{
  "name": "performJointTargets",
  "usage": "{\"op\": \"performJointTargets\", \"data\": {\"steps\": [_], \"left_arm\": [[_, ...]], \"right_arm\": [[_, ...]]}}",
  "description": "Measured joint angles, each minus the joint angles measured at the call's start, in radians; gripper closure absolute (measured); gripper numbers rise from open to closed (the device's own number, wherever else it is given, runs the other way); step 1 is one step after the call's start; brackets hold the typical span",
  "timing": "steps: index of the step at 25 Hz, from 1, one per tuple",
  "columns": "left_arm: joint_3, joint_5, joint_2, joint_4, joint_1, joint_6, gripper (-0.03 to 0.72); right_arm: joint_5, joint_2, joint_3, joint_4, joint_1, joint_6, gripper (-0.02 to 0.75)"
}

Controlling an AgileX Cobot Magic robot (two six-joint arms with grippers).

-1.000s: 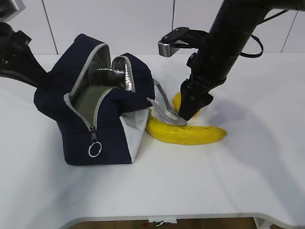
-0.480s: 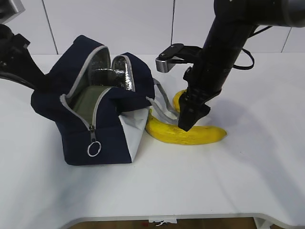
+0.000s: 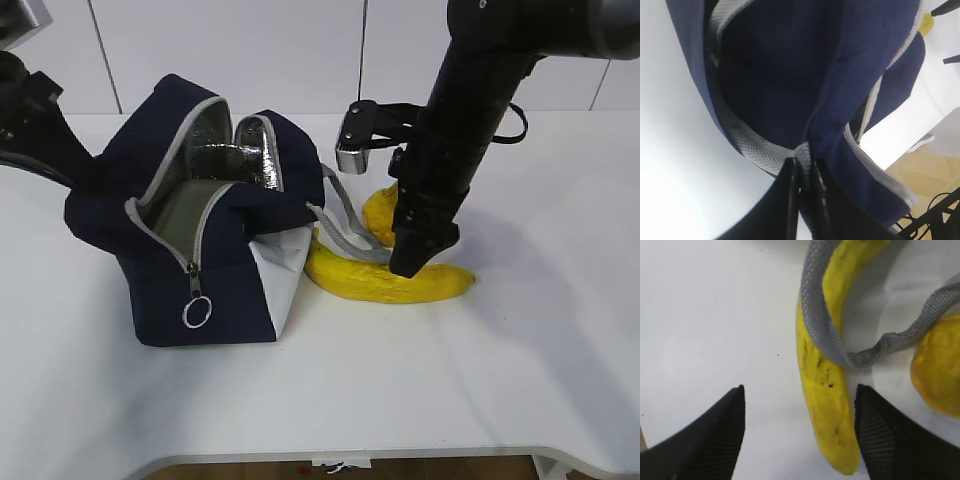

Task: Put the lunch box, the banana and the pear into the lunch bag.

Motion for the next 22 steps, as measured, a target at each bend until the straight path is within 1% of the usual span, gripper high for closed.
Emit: {"op": "performJointTargets", "data": {"steps": [8, 22], "left_arm": [[0.0, 0.002, 0.0, 0.004, 0.0, 0.0, 0.676], [0.0, 0.002, 0.0, 0.012, 0.0, 0.0, 0.676]], "right_arm": [[-0.021, 0.0, 0.0, -0.036, 0.0, -0.045, 0.224], [-0.059, 0.083, 0.0, -0.048, 0.0, -0.05, 0.226]]}}
